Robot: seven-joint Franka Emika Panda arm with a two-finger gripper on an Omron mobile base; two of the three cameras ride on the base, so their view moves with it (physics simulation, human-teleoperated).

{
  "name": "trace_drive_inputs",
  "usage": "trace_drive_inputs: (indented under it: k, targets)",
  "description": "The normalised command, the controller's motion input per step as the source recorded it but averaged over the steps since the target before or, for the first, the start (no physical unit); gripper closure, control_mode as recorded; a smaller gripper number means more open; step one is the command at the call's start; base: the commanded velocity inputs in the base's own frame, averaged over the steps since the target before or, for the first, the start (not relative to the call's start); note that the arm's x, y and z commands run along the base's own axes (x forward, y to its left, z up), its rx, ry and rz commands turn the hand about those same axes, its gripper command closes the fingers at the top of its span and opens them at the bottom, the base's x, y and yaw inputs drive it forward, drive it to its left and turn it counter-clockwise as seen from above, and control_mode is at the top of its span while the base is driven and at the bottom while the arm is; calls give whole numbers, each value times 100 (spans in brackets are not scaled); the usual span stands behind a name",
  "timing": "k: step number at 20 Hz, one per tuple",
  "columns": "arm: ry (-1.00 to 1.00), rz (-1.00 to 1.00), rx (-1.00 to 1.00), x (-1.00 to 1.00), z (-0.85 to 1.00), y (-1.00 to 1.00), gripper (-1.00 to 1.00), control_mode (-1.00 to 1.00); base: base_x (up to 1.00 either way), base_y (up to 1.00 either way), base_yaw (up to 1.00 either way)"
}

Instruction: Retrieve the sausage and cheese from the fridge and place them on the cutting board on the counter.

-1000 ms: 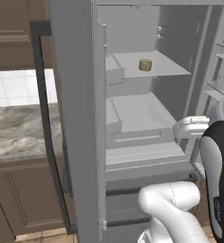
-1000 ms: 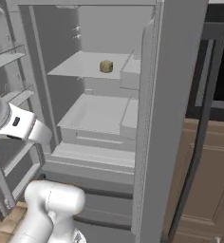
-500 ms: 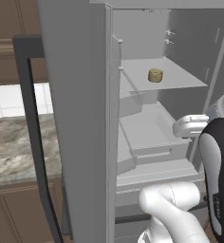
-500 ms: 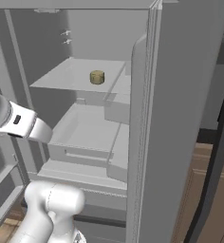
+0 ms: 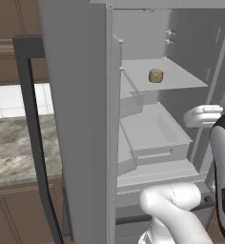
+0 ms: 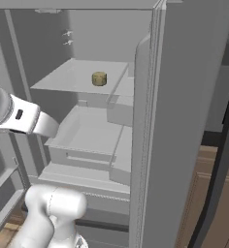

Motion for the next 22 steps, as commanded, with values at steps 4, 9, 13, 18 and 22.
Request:
trace_drive_inputs:
  k: [4,9,13,18,22]
  targets:
    - [1,0,0,70,31,-23,-100,-100,0,0,0]
    - [1,-1,0,89,21,-2,-100,-100,0,0,0]
    - [-13,-8,-5,94,0,0,-100,-100,0,0,0]
    - [-10,-8,-3,97,0,0,-100,-100,0,0,0]
    - [-7,-4,-1,88,-14,-7,-100,-100,0,0,0]
